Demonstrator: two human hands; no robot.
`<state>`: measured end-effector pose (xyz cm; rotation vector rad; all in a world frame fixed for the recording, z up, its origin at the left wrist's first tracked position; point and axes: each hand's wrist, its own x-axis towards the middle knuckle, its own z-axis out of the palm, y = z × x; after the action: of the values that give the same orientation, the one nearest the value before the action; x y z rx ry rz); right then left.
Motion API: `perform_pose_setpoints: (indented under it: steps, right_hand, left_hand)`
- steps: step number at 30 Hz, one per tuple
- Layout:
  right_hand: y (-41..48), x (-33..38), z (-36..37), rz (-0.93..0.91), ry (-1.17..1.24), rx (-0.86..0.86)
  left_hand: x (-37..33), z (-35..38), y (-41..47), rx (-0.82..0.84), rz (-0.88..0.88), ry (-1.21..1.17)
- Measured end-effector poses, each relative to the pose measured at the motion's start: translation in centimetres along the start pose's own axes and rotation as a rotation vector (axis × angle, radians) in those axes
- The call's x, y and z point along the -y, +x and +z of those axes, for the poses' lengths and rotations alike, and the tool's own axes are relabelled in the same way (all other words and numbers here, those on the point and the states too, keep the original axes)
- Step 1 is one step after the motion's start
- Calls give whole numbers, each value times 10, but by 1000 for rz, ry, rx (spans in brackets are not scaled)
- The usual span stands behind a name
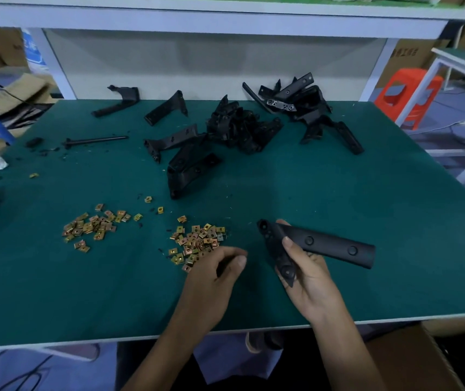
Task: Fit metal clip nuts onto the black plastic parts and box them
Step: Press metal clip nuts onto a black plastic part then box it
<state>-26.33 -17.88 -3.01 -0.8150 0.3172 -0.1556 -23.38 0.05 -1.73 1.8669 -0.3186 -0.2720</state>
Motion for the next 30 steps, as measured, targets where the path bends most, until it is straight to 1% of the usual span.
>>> perform_pose_setpoints:
  steps: [3,4,7,15,22,30]
  right_hand:
    - [1,-1,-1,-5,28,18]
    - [2,-1,-1,-8,49,18]
    - [4,-1,-4,-3,103,1]
    - [0,-3,-6,48,79,100]
    - [-3,-4,-2,43,53,130]
    - [-5,-2,-1,46,44,116]
  left_hand:
    - [-6,6,0,55,-96,-258]
    - [-8,8,-1,83,-113,-309]
    - [-10,15,-2,115,-145,-365]
    - [-19,28,2,38,-334,-775]
    - [-22,29,0,6,-359,-835]
    - [-24,33,0,39,-381,-880]
